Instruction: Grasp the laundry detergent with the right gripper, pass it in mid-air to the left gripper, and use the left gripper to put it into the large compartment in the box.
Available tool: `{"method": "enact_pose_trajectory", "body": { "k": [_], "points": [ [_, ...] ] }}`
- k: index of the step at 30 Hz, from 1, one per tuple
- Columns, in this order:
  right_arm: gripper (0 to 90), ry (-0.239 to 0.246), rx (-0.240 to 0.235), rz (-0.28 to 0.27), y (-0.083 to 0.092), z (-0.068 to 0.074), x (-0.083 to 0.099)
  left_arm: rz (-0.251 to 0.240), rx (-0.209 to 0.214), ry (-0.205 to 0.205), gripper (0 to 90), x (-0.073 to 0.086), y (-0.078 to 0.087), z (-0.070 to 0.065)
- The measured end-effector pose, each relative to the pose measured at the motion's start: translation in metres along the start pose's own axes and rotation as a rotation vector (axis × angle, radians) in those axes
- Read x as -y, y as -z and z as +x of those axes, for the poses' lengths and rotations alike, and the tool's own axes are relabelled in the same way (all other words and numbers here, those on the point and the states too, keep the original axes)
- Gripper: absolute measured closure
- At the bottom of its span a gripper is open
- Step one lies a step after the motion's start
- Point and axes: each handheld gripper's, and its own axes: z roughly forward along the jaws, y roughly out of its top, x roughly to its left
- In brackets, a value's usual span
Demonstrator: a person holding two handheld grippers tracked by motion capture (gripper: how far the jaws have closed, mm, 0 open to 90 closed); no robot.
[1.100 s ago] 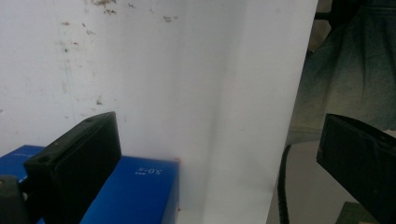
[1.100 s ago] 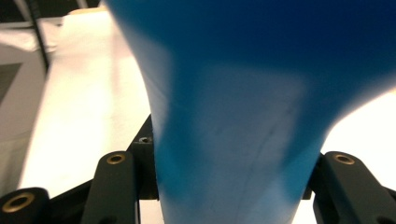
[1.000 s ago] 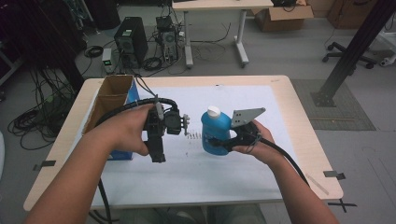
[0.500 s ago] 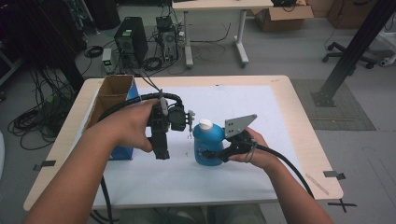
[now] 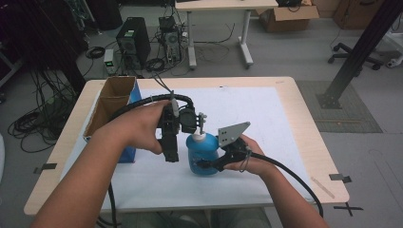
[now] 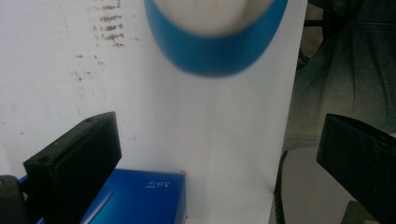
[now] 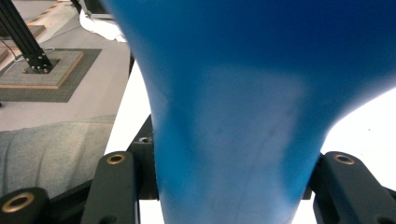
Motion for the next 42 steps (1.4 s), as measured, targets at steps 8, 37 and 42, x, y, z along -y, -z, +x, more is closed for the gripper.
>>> {"method": "enact_pose_trajectory", "body": {
  "k": [8, 37, 42],
  "points": [
    [45.5, 0.017, -0.017, -0.015, -0.018, 0.004, -0.012, -0.008, 0.007, -0.01, 0.2, -0.007, 0.001, -0.003],
    [45.3, 0.034, -0.031, -0.038, -0.043, 0.009, -0.033, 0.002, 0.008, -0.013, 0.4, -0.007, -0.004, -0.007],
    [45.3, 0.03, -0.035, -0.039, -0.044, 0.009, -0.033, 0.005, 0.008, -0.008, 0.4, -0.005, -0.006, -0.007]
  ]
}}
